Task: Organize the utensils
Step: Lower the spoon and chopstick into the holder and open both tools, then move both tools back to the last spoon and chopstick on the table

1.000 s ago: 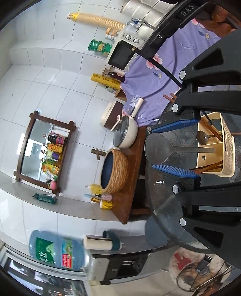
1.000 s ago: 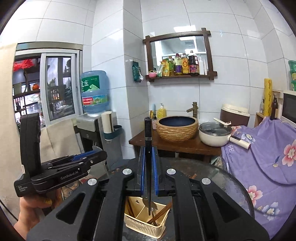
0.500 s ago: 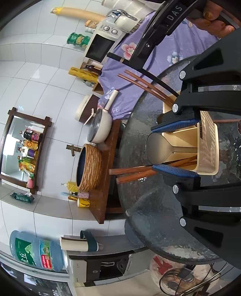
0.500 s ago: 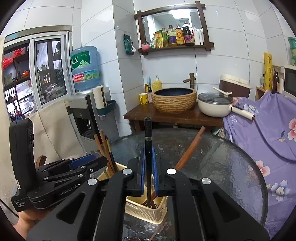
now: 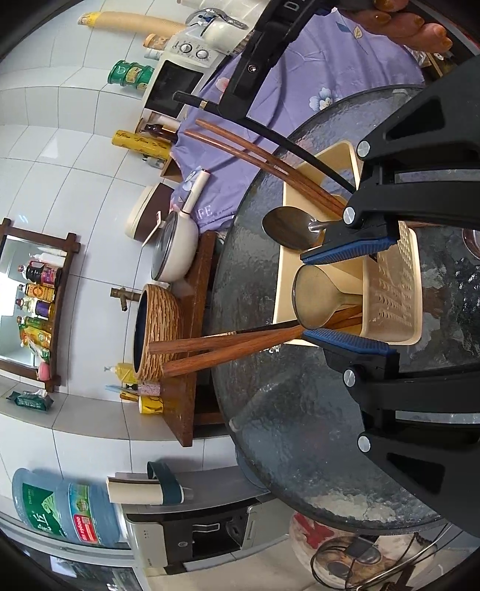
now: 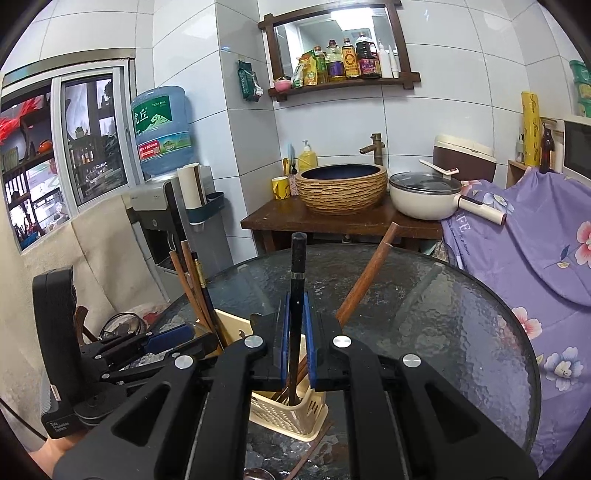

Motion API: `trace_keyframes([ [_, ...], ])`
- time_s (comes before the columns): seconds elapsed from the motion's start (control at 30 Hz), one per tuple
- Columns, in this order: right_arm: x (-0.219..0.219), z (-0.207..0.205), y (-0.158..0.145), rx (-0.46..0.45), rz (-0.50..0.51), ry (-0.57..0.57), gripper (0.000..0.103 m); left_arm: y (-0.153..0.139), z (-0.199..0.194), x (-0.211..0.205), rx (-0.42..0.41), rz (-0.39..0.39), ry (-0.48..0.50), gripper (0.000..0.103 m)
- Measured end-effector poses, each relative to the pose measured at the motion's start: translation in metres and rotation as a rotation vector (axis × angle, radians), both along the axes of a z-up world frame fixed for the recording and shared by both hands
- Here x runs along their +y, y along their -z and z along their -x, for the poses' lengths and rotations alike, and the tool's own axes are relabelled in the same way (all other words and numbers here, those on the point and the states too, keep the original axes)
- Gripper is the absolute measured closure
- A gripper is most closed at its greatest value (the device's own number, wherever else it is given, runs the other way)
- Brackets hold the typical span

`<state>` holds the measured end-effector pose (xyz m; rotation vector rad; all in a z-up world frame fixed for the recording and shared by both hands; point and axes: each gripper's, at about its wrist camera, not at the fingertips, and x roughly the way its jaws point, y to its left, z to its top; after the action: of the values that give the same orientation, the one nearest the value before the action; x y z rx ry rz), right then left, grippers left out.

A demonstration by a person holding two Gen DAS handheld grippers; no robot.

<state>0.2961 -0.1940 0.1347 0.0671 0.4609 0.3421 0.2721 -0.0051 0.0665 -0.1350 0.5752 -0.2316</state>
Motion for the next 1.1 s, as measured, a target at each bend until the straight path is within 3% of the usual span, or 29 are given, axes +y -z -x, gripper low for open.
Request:
trace_keyframes([
  [0.13,0.002,0.004,0.001,-0.024,0.035,-0.002,0.094,-0.003,0.007,0.001,-0.028,0.015,-0.004,0.061],
  [0.2,0.002,0.008,0.001,-0.044,0.060,0.004,0.094,-0.006,0.016,0.002,-0.057,0.018,-0.017,0.042],
  [0.23,0.002,0.010,0.001,-0.052,0.066,0.006,0.092,-0.008,0.021,0.002,-0.072,0.017,-0.020,0.039],
  [0.3,0.000,0.014,0.002,-0.059,0.066,0.009,0.082,-0.010,0.030,0.002,-0.095,0.013,-0.026,0.033],
  [0.37,-0.004,0.020,0.005,-0.064,0.054,0.018,0.050,-0.010,0.042,0.004,-0.111,0.009,-0.047,0.024],
  [0.4,-0.005,0.022,0.005,-0.071,0.051,0.023,0.049,-0.010,0.046,0.005,-0.114,0.012,-0.058,0.018],
  [0.5,-0.008,0.034,0.012,-0.093,0.089,0.042,0.049,-0.005,0.064,0.011,-0.116,0.016,-0.063,0.016],
  [0.7,-0.024,0.056,0.032,-0.077,0.065,0.077,0.039,0.025,0.091,0.002,-0.077,-0.078,-0.053,0.015],
  [0.9,-0.030,0.071,0.071,0.005,0.099,0.099,0.039,0.074,0.102,-0.019,0.060,-0.131,0.032,0.015],
  [1.1,-0.033,0.060,0.118,0.177,0.134,0.096,0.039,0.097,0.113,-0.037,0.100,-0.165,0.071,0.015],
])
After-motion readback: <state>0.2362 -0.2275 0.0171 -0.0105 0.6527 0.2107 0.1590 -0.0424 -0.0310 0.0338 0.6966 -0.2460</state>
